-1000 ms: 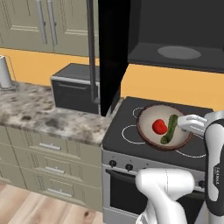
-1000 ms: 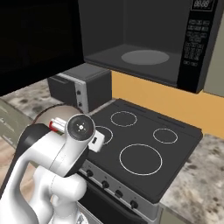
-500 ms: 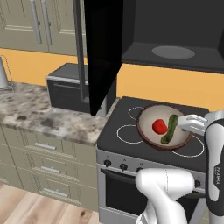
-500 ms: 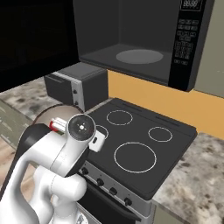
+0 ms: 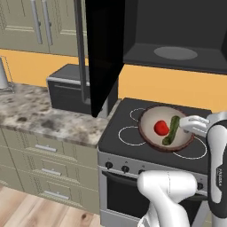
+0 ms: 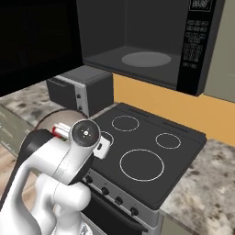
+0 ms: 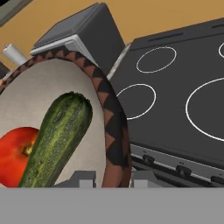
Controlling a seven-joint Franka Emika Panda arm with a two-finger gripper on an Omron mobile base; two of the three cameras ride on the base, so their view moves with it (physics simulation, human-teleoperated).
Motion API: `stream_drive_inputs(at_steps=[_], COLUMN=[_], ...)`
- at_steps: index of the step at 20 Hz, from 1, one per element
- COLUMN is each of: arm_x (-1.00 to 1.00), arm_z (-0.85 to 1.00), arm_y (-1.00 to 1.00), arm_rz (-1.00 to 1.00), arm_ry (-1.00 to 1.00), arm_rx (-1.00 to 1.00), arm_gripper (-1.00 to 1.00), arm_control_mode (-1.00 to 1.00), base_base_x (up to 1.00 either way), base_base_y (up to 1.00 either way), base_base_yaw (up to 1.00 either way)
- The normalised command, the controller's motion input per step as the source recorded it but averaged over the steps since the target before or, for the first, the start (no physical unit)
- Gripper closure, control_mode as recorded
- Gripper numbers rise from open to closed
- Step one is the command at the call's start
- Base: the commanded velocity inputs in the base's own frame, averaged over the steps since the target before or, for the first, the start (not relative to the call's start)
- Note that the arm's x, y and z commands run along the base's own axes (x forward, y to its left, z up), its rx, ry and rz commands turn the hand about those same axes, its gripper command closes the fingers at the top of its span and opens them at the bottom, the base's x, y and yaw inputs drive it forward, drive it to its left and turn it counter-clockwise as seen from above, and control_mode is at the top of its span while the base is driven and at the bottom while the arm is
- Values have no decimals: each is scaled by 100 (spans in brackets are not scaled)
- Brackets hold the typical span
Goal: Place the bowl containing the squash and tomato in the microwave. Close the microwave door and press the start button to microwave the meal.
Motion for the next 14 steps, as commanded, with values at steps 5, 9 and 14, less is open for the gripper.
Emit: stream_drive_inputs(at_steps=[5,9,14], arm_x=[-8,-3,2], arm_z=[86,94,49], arm_y=[0,0,-20], arm_rz=[-2,-14,-21], arm_ry=[-18,-13,8], arm_rx=[11,2,0], arm_gripper=[100,100,100], arm_control_mode=[-100,-100,-100], base_base_x=[0,0,0], base_base_y=[0,0,0], base_base_yaw=[0,0,0])
